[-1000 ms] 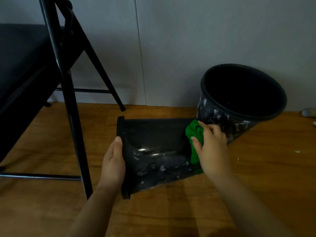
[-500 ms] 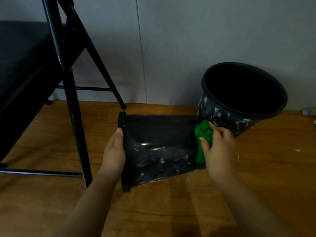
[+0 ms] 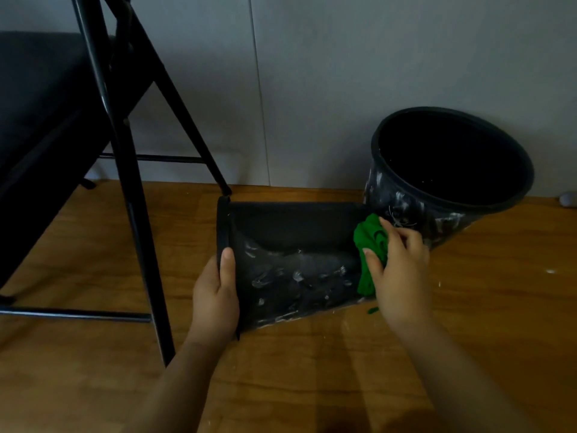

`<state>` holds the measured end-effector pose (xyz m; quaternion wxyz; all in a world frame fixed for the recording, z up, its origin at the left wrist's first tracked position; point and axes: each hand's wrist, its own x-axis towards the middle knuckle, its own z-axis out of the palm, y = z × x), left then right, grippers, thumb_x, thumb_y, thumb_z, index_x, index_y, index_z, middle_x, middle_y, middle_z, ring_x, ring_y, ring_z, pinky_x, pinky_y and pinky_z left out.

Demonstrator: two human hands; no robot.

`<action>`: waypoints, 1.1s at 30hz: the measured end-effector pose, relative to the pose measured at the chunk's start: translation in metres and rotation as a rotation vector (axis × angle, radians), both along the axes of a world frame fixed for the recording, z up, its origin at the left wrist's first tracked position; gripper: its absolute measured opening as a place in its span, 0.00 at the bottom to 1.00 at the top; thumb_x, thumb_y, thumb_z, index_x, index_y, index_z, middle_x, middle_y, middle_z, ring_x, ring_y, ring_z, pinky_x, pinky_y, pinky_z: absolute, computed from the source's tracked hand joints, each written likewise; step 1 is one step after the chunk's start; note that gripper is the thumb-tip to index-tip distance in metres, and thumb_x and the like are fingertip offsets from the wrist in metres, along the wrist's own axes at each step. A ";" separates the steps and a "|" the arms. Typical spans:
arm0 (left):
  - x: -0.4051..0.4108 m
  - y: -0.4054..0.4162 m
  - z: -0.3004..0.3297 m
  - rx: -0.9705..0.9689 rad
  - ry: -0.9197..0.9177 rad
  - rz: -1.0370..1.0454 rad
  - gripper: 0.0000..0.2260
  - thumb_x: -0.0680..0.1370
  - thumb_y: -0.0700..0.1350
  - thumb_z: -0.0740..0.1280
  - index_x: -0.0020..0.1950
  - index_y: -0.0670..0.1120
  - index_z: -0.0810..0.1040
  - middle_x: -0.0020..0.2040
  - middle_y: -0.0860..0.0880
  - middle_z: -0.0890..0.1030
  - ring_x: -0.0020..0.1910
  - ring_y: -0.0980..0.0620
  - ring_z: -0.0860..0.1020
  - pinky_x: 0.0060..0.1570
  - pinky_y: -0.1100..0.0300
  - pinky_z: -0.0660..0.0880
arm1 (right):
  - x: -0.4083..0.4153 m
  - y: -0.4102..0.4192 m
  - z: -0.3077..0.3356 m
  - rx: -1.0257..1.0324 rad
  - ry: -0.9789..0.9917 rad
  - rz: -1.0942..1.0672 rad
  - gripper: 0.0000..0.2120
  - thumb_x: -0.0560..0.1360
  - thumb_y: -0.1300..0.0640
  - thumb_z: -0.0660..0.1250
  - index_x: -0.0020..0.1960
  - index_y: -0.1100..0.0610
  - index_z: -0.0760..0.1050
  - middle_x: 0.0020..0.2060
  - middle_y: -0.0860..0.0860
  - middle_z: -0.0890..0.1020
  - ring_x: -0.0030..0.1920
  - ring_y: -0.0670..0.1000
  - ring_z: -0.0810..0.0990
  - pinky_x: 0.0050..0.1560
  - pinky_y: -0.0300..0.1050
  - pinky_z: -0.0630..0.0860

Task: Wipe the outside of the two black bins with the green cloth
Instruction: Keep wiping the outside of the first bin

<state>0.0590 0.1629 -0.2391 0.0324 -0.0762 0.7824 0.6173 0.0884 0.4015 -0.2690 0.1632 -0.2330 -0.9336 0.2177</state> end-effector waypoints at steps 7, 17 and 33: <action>-0.015 -0.001 0.001 -0.014 -0.021 -0.003 0.17 0.84 0.52 0.53 0.49 0.44 0.77 0.41 0.47 0.79 0.32 0.64 0.79 0.29 0.73 0.72 | 0.006 -0.010 0.001 -0.023 0.023 -0.058 0.27 0.77 0.51 0.65 0.74 0.52 0.64 0.64 0.53 0.68 0.63 0.54 0.66 0.60 0.47 0.70; -0.022 -0.001 0.000 0.014 -0.065 0.012 0.17 0.84 0.54 0.53 0.51 0.47 0.78 0.44 0.48 0.81 0.38 0.60 0.81 0.33 0.70 0.74 | 0.002 -0.012 0.000 -0.030 0.015 -0.117 0.28 0.77 0.51 0.64 0.75 0.50 0.63 0.66 0.52 0.67 0.64 0.54 0.67 0.60 0.47 0.72; -0.029 0.000 0.002 0.048 -0.110 0.020 0.16 0.84 0.56 0.54 0.51 0.50 0.78 0.45 0.49 0.82 0.44 0.52 0.82 0.39 0.62 0.74 | 0.010 -0.060 0.004 0.005 -0.035 0.239 0.32 0.74 0.50 0.65 0.75 0.44 0.59 0.68 0.47 0.64 0.68 0.50 0.63 0.66 0.49 0.69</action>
